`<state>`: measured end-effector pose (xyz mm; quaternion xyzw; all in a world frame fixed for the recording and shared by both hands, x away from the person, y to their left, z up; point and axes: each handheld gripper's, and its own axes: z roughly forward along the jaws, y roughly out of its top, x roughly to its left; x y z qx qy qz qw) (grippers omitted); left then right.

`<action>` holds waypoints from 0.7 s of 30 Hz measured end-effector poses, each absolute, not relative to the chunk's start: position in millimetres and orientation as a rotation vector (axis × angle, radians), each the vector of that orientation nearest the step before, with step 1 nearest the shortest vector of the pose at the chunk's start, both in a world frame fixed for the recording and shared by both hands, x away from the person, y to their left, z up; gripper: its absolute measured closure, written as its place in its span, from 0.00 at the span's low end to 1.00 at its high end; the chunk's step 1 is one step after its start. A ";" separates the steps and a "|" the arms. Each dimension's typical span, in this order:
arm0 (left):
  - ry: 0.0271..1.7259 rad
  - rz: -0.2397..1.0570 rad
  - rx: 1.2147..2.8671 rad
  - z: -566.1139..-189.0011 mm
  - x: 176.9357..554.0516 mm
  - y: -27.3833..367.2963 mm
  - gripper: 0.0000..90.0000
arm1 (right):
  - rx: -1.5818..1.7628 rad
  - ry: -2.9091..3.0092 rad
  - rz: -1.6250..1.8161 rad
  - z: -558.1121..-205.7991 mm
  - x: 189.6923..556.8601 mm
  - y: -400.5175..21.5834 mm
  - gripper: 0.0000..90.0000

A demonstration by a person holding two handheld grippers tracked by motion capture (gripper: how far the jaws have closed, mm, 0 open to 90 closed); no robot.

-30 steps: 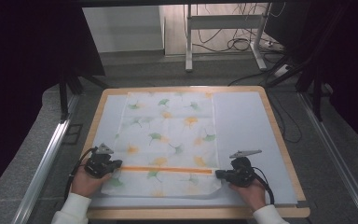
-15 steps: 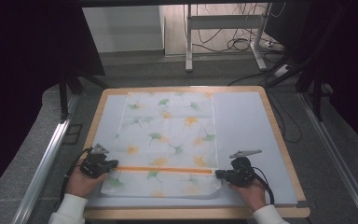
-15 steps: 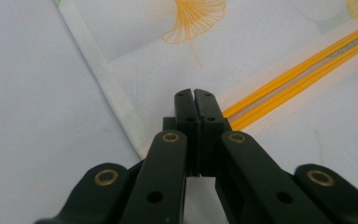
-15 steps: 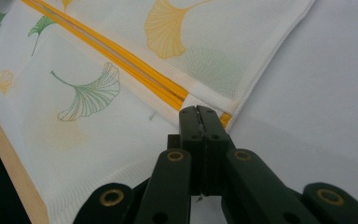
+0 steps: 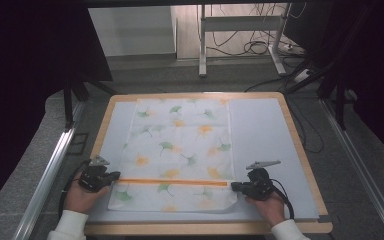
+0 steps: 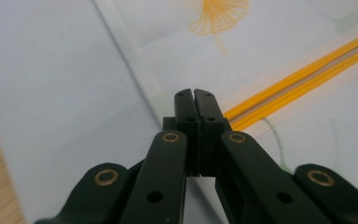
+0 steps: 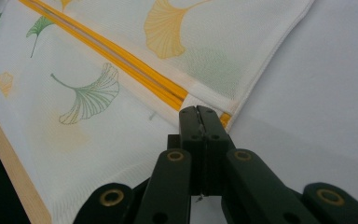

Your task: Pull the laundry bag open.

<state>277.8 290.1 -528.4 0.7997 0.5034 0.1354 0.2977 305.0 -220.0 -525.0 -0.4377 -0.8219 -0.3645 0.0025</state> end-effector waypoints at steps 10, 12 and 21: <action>1.340 0.352 2.117 -529.5 277.8 290.5 1.00 | -1.373 -2.578 -1.144 -525.0 305.0 -220.0 0.99; 1.341 0.353 2.115 -529.8 277.7 290.4 1.00 | -1.373 -2.577 -1.145 -525.1 304.9 -220.1 0.99; 1.332 0.377 2.103 -533.2 277.9 290.7 0.98 | -1.373 -2.581 -1.146 -524.9 304.5 -219.8 0.99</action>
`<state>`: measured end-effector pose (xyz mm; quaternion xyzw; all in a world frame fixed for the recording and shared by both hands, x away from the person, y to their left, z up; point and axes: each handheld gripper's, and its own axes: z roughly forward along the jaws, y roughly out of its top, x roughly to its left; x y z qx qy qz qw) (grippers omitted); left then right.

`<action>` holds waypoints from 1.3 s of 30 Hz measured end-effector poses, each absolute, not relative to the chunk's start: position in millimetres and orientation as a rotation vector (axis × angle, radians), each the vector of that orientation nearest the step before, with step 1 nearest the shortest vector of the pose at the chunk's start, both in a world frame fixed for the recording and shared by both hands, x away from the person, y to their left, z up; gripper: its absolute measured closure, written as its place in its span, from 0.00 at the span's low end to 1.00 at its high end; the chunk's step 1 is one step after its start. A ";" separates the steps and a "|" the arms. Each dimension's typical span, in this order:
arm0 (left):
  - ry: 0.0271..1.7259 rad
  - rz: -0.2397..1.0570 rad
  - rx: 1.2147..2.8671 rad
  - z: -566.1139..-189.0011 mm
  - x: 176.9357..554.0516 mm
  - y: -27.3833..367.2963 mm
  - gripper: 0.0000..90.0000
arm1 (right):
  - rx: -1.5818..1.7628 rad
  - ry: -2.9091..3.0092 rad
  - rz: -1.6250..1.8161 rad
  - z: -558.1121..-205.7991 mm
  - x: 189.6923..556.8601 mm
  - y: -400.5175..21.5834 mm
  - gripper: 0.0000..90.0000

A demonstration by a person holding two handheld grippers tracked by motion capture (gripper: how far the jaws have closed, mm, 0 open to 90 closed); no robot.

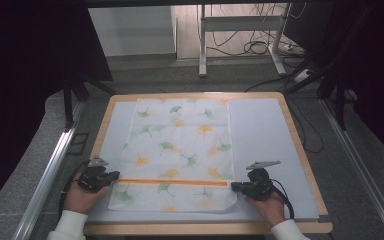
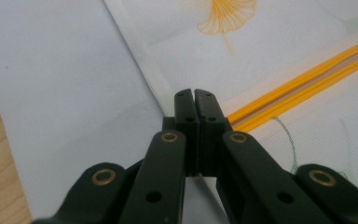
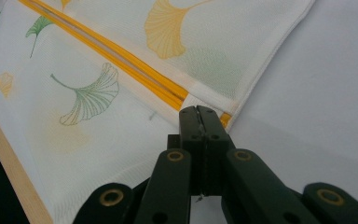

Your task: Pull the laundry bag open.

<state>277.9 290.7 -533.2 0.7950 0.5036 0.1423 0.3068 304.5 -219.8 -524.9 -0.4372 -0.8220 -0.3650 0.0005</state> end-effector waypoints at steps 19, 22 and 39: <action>1.263 0.540 1.965 -524.5 269.1 288.5 0.39 | -1.260 -2.727 -1.327 -504.8 295.8 -222.6 0.87; 1.250 0.551 1.960 -523.9 266.5 287.2 0.38 | -1.250 -2.774 -1.355 -502.8 297.4 -232.1 0.73; 1.265 0.585 1.947 -530.6 256.7 293.4 0.32 | -1.517 -2.743 -1.365 -506.1 313.3 -285.5 0.43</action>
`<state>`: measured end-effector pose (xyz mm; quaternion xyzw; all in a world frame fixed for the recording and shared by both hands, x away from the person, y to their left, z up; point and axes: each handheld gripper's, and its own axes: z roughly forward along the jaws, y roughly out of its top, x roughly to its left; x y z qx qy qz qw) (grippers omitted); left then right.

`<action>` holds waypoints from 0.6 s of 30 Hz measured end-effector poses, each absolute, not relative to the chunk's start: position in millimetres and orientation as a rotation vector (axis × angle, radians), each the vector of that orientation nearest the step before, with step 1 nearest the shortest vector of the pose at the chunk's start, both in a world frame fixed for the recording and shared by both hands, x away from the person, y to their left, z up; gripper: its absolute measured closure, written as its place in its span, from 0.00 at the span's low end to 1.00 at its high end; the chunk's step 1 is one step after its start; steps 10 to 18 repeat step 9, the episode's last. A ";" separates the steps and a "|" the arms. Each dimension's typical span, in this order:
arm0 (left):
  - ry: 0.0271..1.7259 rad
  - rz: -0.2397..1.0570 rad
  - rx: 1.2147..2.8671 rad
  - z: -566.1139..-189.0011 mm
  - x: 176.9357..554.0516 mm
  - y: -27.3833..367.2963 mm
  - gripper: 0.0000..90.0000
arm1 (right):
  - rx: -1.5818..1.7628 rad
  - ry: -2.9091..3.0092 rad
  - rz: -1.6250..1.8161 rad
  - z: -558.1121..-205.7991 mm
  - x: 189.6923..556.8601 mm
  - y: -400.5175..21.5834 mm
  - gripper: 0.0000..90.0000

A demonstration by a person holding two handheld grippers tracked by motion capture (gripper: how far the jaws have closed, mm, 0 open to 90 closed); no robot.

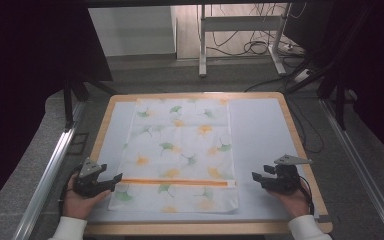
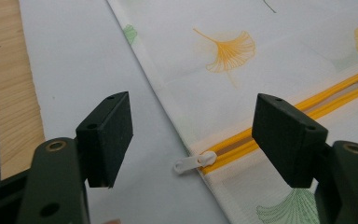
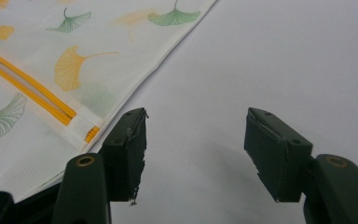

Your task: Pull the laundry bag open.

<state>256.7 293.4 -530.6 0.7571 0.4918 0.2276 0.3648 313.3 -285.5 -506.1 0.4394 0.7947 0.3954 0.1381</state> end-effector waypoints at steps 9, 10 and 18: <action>1.256 0.595 1.950 -530.0 257.0 295.7 0.30 | 1.259 2.305 1.132 -507.2 312.5 -282.8 0.40; 1.256 0.595 1.950 -530.0 257.0 295.7 0.30 | 1.259 2.305 1.132 -507.2 312.5 -282.8 0.40; 1.256 0.595 1.950 -530.0 257.0 295.7 0.30 | 1.259 2.305 1.132 -507.2 312.5 -282.8 0.40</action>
